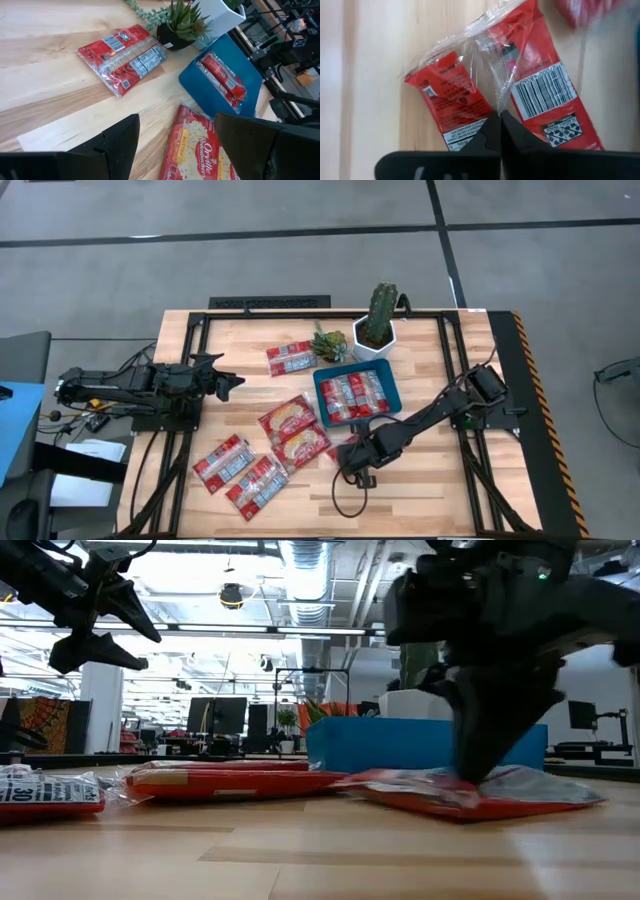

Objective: Sort popcorn bags into baskets
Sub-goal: Put the red popcorn bag into the blue container

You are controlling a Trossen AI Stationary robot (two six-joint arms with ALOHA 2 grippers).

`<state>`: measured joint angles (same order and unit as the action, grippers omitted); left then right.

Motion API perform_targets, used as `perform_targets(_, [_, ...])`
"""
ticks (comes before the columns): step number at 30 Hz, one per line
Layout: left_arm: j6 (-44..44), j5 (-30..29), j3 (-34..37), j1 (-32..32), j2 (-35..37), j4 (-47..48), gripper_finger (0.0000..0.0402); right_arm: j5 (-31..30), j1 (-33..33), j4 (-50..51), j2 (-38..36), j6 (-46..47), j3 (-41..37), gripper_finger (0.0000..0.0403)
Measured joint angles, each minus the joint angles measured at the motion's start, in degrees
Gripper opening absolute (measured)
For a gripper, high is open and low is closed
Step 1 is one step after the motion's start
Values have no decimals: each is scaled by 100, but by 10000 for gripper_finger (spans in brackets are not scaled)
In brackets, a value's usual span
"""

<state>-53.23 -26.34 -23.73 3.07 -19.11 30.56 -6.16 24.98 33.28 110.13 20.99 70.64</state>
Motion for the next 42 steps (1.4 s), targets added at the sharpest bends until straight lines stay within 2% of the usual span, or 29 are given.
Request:
perform_targets(7, [-9,-1,0,0,0,0,247,259,-34,-19,-747,538,115,5])
perform_targets(14, [-17,-1,0,0,-2,1,247,136,-108,22,-1577,1274,119,3])
perform_targets(22, [0,-1,0,0,0,-1,247,-989,-492,128,-2445,2178,119,3])
perform_targets(26, [0,0,0,0,0,-1,247,-1639,-913,563,-2776,3258,119,3])
perform_targets(31, [0,12,0,0,-2,-1,247,-1808,-1467,1571,-2898,4725,124,3])
perform_targets(34, [3,12,0,0,-1,1,247,-1800,-1650,2001,-2845,5209,124,3])
perform_targets(42, [93,-10,0,0,0,-1,247,-1768,-2084,2009,-2307,5952,126,4])
